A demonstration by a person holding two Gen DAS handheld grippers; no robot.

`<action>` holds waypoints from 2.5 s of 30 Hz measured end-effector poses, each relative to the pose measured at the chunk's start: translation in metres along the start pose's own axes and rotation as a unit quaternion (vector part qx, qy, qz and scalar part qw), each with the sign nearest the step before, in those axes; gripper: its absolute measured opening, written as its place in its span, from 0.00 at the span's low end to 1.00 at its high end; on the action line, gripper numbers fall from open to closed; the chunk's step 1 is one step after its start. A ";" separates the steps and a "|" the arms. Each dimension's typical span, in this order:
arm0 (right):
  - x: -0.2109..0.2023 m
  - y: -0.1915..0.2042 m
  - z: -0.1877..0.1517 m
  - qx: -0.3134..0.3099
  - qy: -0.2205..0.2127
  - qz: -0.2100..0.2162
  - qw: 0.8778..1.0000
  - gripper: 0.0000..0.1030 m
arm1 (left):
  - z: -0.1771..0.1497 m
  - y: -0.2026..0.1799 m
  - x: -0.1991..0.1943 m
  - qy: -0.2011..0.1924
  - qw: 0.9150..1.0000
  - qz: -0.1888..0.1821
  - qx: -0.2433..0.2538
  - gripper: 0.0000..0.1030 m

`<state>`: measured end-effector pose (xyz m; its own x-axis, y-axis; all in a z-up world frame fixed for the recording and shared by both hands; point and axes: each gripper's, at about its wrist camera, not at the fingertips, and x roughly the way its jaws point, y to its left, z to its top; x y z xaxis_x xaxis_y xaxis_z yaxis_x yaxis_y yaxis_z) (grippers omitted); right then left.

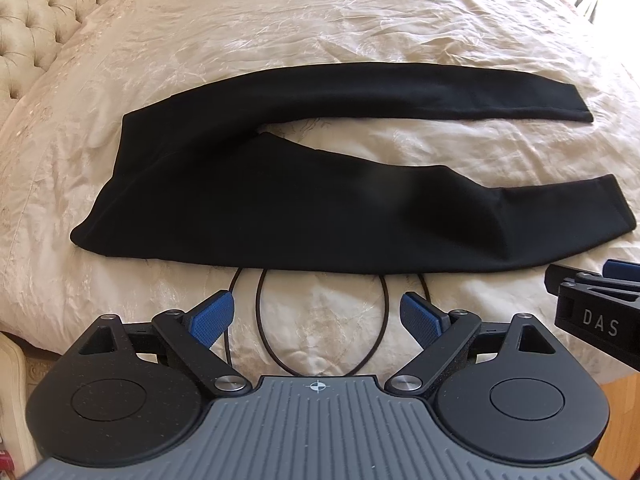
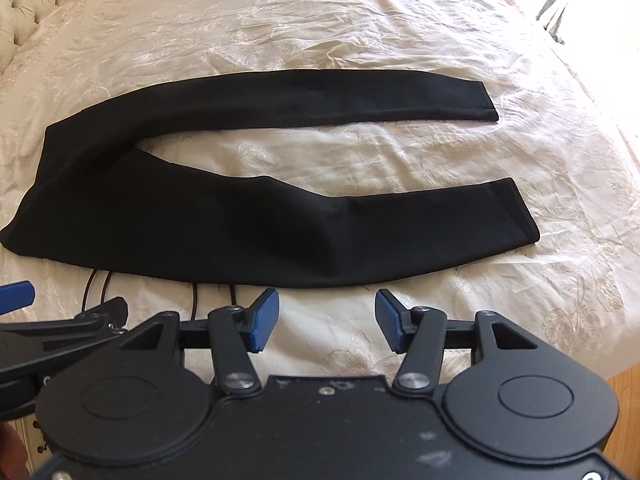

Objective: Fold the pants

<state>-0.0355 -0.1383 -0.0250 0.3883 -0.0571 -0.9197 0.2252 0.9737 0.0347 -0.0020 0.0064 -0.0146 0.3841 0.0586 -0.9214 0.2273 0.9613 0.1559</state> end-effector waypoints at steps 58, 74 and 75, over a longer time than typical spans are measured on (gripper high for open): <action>0.066 -0.026 0.029 0.141 0.045 -0.021 0.989 0.46 | 0.030 0.047 0.090 0.039 0.994 -0.013 0.097 0.49; 0.089 -0.039 0.028 0.265 0.066 -0.097 0.957 0.32 | 0.006 0.093 0.137 0.007 0.973 -0.033 0.230 0.33; 0.090 -0.040 0.027 0.275 0.065 -0.099 0.954 0.31 | 0.005 0.093 0.139 0.006 0.970 -0.036 0.239 0.33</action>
<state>0.0150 -0.1882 -0.0985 0.1828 -0.1652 -0.9692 0.7320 0.6809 0.0220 0.0770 0.1029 -0.1264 0.3424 0.0017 -0.9395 0.6429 0.7289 0.2356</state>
